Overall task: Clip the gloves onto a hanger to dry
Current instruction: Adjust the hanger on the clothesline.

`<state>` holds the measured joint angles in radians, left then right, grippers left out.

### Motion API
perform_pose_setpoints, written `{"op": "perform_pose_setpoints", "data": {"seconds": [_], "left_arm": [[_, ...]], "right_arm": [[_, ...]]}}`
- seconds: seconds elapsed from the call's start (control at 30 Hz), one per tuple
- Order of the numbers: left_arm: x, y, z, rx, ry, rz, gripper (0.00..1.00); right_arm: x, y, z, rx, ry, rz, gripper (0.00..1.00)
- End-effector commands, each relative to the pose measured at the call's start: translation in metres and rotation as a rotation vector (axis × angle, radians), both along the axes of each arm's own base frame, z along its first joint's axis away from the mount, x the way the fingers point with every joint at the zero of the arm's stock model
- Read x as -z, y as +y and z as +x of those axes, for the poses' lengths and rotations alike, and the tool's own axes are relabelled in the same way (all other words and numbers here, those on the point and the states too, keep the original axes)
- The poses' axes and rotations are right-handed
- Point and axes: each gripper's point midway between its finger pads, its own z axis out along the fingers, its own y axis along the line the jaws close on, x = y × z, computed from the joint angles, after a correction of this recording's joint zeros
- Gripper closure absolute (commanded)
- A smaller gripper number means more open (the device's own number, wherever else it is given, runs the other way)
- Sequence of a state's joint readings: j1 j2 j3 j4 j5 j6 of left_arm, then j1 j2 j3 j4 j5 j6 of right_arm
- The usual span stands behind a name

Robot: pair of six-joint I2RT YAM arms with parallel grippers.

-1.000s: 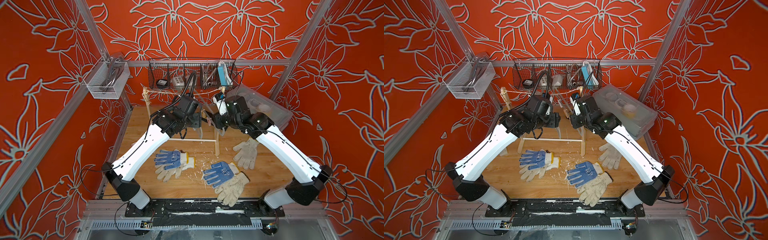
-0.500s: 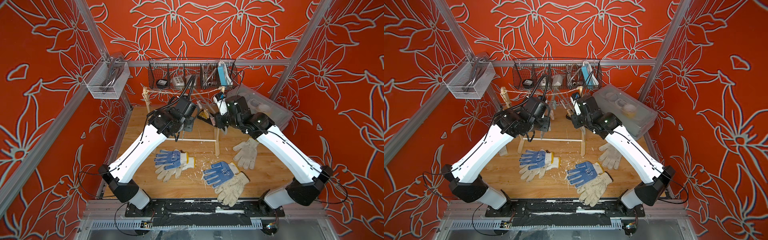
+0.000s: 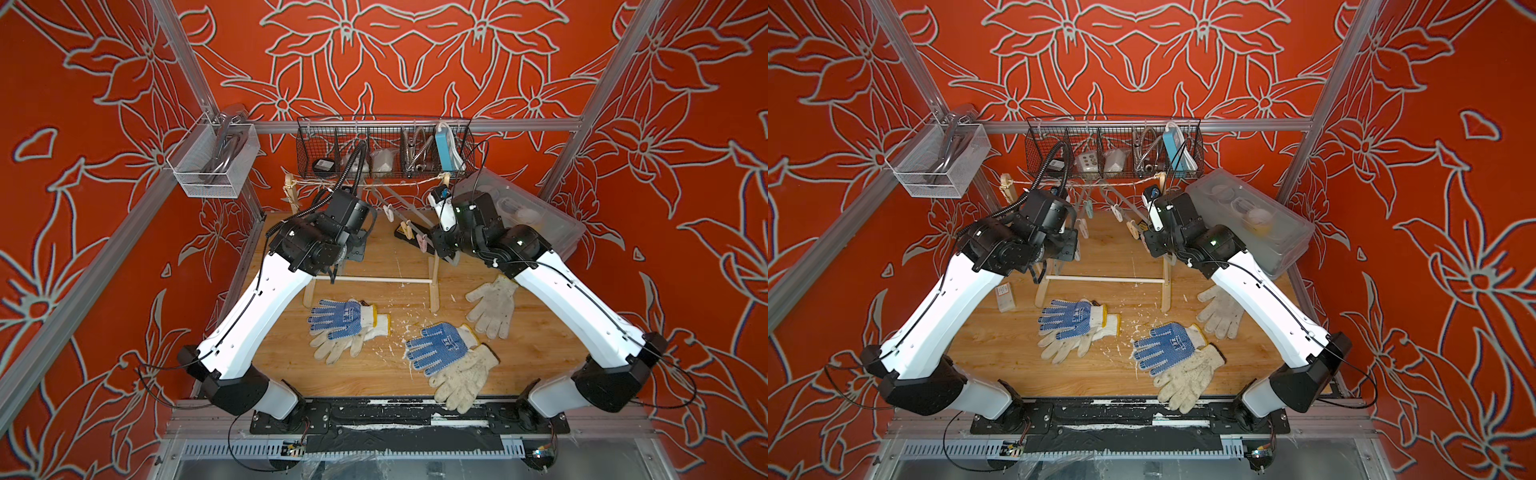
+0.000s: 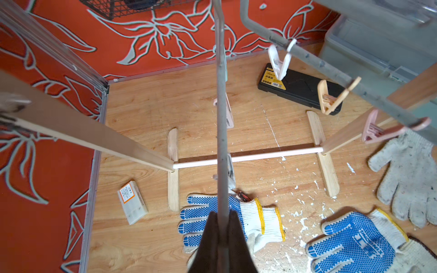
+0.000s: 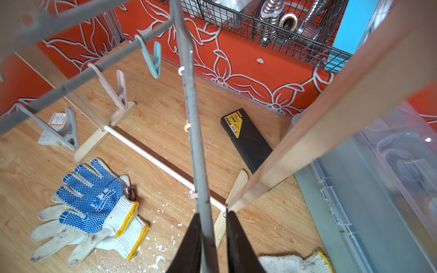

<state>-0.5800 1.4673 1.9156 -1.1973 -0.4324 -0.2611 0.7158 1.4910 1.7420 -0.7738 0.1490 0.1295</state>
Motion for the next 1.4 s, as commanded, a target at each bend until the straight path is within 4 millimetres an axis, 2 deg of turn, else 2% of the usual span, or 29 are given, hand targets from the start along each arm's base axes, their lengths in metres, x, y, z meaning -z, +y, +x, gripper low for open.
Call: {"op": "perform_pose_setpoints", "data": {"seconds": [0.0, 0.1, 0.2, 0.27, 0.47, 0.67, 0.7, 0.77, 0.93, 1.03, 1.13, 1.27, 1.37], "left_arm": [[-0.007, 0.018, -0.009, -0.024, -0.016, 0.017, 0.97], [-0.005, 0.024, -0.011, -0.033, -0.014, 0.020, 0.96], [-0.005, 0.018, -0.011, -0.016, -0.017, -0.022, 0.89], [-0.005, 0.013, -0.010, -0.002, -0.022, -0.051, 0.84], [-0.005, 0.009, -0.009, 0.018, -0.024, -0.087, 0.77], [-0.008, 0.009, -0.011, 0.035, -0.029, -0.106, 0.66], [-0.010, 0.008, -0.012, 0.043, -0.030, -0.121, 0.62], [-0.012, 0.005, -0.015, 0.070, -0.031, -0.151, 0.48], [-0.019, -0.011, -0.036, 0.198, -0.004, -0.281, 0.27], [-0.025, -0.013, -0.050, 0.248, -0.007, -0.347, 0.19], [-0.026, -0.007, -0.057, 0.251, -0.004, -0.396, 0.15], [-0.032, 0.001, -0.060, 0.243, -0.023, -0.443, 0.13], [-0.038, 0.012, -0.058, 0.218, -0.047, -0.436, 0.13]], "right_arm": [[-0.020, -0.010, -0.005, 0.010, -0.041, 0.003, 0.75], [-0.023, -0.012, -0.006, 0.012, -0.046, -0.001, 0.74], [-0.026, -0.012, -0.008, 0.006, -0.046, 0.007, 0.70], [-0.031, -0.012, -0.011, -0.002, -0.053, 0.019, 0.66], [-0.052, -0.019, -0.024, -0.032, -0.079, 0.024, 0.55], [-0.071, -0.013, -0.051, -0.161, -0.078, 0.064, 0.47], [-0.072, -0.009, -0.058, -0.206, -0.064, 0.085, 0.46], [-0.070, 0.005, -0.077, -0.318, -0.019, 0.132, 0.45], [-0.049, 0.032, -0.121, -0.510, 0.086, 0.251, 0.40], [-0.030, 0.045, -0.141, -0.580, 0.119, 0.251, 0.38], [-0.009, 0.061, -0.159, -0.630, 0.160, 0.249, 0.37], [0.028, 0.077, -0.170, -0.615, 0.218, 0.235, 0.36], [0.063, 0.087, -0.166, -0.545, 0.252, 0.233, 0.35]]}}
